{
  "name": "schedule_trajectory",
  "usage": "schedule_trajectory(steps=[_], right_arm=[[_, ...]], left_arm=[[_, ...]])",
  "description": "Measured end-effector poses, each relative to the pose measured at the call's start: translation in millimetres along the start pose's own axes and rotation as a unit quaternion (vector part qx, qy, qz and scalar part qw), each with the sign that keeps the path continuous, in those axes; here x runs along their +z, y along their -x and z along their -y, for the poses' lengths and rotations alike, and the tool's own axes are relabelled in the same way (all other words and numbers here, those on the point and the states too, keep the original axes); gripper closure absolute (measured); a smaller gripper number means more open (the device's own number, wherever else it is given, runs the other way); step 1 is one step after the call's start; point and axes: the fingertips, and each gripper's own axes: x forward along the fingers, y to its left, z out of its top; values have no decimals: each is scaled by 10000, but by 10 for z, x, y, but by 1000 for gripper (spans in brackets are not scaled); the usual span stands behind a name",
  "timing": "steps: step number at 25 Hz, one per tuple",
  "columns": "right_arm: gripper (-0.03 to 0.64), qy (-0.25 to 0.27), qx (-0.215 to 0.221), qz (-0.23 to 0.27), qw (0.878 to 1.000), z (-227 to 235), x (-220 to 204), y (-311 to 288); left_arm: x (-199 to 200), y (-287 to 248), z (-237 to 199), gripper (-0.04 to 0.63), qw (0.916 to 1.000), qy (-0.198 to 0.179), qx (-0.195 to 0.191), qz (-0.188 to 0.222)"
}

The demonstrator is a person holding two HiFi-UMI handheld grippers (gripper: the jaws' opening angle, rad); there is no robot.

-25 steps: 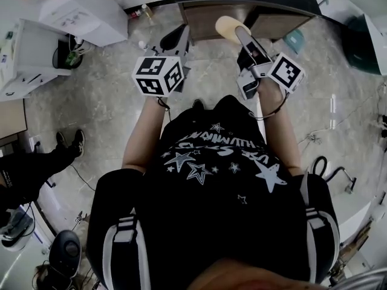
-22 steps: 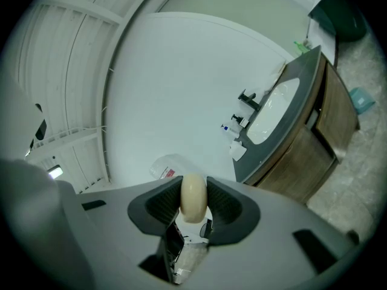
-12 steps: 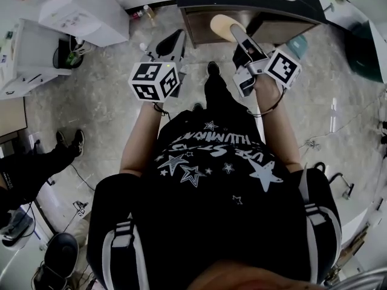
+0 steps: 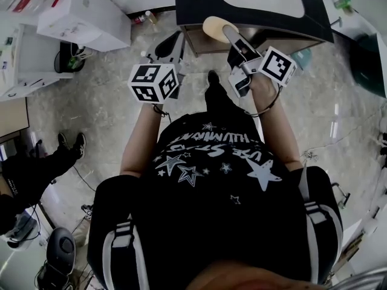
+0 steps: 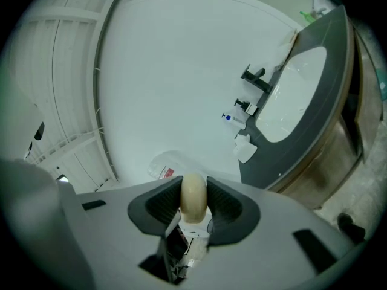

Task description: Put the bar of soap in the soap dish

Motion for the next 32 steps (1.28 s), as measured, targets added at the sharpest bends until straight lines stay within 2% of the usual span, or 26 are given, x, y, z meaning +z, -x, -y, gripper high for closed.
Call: schedule_trajectory(steps=[16, 26, 32], right_arm=[[486, -130, -56, -397, 9991, 658, 1096, -831], [486, -227, -223, -914, 9953, 1089, 1271, -1278], [486, 25, -9, -1033, 9946, 1107, 1331, -1581]], left_arm=[[362, -1288, -425, 583, 9988, 22, 477, -102], [392, -1762, -789, 583, 9957, 280, 874, -105], [437, -1892, -972, 583, 9952, 234, 927, -219]])
